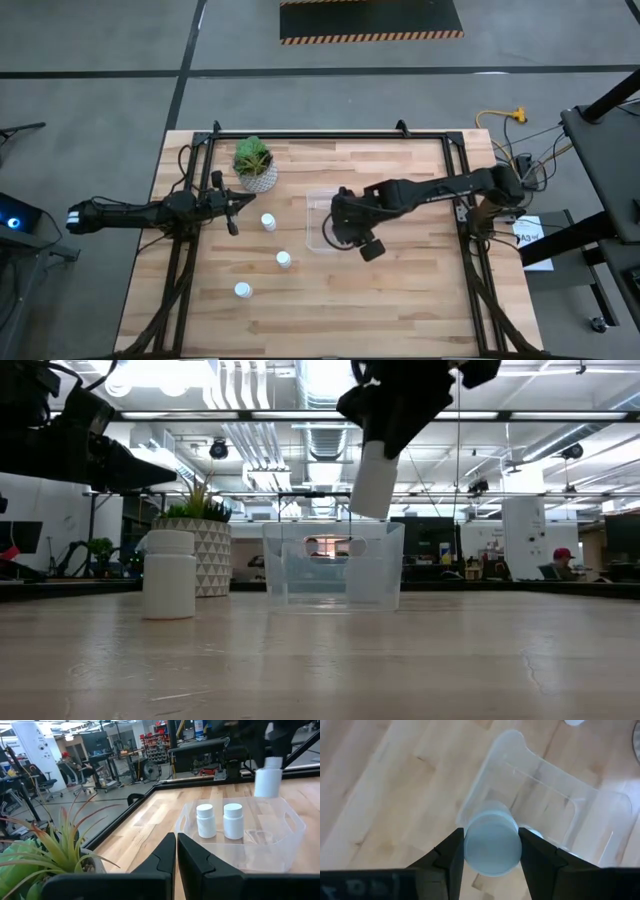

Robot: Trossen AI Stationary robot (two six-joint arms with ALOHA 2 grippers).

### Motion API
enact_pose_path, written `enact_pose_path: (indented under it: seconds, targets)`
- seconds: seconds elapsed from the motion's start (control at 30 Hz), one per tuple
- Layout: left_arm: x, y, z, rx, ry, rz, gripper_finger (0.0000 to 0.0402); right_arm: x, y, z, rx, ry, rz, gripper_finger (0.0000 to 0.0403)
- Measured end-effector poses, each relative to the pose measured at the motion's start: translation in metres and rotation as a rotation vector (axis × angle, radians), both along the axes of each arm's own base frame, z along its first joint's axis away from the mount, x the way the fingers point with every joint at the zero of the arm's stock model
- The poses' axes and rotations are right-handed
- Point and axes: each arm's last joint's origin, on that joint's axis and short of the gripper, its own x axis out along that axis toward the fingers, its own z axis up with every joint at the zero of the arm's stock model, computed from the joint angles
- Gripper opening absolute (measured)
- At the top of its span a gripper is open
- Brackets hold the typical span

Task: Pick and place pill bottles into a basket
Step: Put the white pill bottle into the transparent container

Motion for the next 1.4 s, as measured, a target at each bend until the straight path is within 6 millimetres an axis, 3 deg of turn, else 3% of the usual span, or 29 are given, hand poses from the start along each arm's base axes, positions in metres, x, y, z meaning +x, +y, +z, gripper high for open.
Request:
enact_pose_path:
  seconds: [0.43, 1.4]
  targets:
    - [0.0, 0.0, 0.0, 0.0, 0.003, 0.0, 0.0, 0.018, -0.008, -0.035, 0.003, 0.087, 0.029, 0.0144]
    - [0.0, 0.0, 0.0, 0.0, 0.002, 0.0, 0.0, 0.021, -0.01, -0.04, 0.037, 0.073, 0.078, 0.0144]
